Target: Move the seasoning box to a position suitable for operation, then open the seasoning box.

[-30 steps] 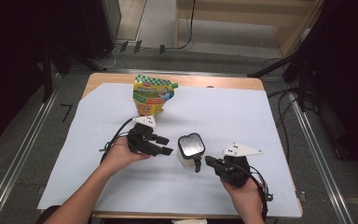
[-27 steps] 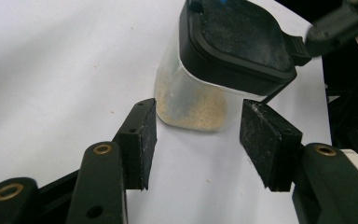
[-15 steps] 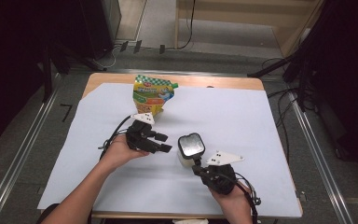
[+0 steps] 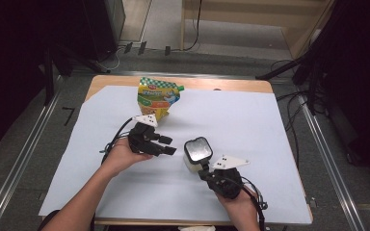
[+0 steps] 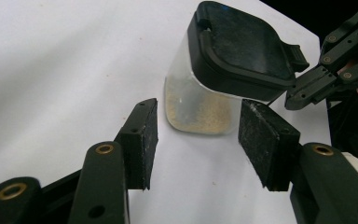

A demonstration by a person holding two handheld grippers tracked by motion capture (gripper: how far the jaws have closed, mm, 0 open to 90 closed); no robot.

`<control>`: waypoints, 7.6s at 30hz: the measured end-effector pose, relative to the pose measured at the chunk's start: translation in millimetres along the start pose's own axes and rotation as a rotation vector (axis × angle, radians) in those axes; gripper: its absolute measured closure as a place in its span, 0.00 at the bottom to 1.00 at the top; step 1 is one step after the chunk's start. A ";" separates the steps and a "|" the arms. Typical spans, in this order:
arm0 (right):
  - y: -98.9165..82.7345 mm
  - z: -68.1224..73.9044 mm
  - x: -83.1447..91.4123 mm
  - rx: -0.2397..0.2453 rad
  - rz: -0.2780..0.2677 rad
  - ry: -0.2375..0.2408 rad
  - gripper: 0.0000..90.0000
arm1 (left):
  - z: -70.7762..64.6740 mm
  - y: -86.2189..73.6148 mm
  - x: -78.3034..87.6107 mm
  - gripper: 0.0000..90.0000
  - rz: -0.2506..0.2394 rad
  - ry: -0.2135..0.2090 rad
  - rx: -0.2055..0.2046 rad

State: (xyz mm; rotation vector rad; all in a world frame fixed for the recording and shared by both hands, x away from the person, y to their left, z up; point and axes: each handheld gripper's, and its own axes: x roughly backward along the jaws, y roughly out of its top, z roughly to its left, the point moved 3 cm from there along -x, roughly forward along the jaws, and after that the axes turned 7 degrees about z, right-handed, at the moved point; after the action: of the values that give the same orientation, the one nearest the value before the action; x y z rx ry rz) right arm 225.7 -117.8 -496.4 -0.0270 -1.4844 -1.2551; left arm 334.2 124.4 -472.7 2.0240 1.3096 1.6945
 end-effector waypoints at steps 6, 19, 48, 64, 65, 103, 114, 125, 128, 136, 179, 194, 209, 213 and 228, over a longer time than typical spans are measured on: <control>-0.9 -14.2 6.4 -0.028 -0.009 -0.026 1.00 | 5.7 -0.9 3.5 0.53 -0.015 0.028 0.027; -1.3 -47.7 16.2 -0.064 0.004 -0.048 1.00 | 10.1 0.1 11.7 0.45 -0.012 0.016 0.028; 2.5 -56.0 36.4 -0.068 -0.017 -0.011 0.86 | 44.7 6.8 54.1 0.49 -0.008 0.096 0.065; 2.5 -58.8 36.7 -0.057 -0.001 -0.013 0.95 | 16.1 18.7 34.2 0.34 0.005 -0.017 -0.042; 2.1 -60.2 36.8 -0.064 0.004 -0.016 0.97 | 14.1 19.7 32.1 0.32 0.005 -0.031 -0.051; 16.2 -108.5 25.9 -0.160 0.024 -0.105 1.00 | -17.1 49.7 -63.9 0.15 0.105 -0.115 -0.240; 13.6 -107.7 22.0 -0.158 0.030 -0.133 1.00 | -19.3 51.4 -82.7 0.15 0.099 -0.084 -0.230; 13.1 -106.6 20.6 -0.166 0.035 -0.144 1.00 | -23.9 54.0 -83.3 0.15 0.080 -0.044 -0.252; 13.0 -106.6 20.7 -0.166 0.035 -0.144 1.00 | -24.5 55.0 -82.3 0.15 0.070 -0.051 -0.239; 13.2 -106.3 20.6 -0.165 0.035 -0.146 1.00 | -26.5 58.3 -79.1 0.15 0.062 -0.049 -0.247; 13.6 -105.3 22.2 -0.162 0.020 -0.145 1.00 | -60.7 93.9 -64.2 0.66 0.095 -0.132 -0.293; 13.6 -104.0 22.2 -0.158 0.019 -0.150 1.00 | -69.3 112.8 -78.9 0.87 0.088 -0.224 -0.283; 7.2 -95.4 40.6 -0.159 -0.021 -0.124 1.00 | -56.8 103.5 -60.9 0.78 0.119 -0.239 -0.220; 2.3 -82.6 47.0 -0.146 -0.022 -0.094 1.00 | -50.2 95.9 -49.9 0.73 0.108 -0.214 -0.204; 0.4 -25.6 46.4 -0.018 0.006 0.012 0.95 | -20.3 66.5 -10.8 0.60 0.068 -0.112 -0.090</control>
State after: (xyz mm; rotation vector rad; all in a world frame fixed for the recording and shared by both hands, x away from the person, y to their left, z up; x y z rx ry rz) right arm 226.9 -162.4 -467.7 -0.0359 -1.4618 -1.2619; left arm 349.8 69.9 -431.1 2.1008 1.1206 1.6107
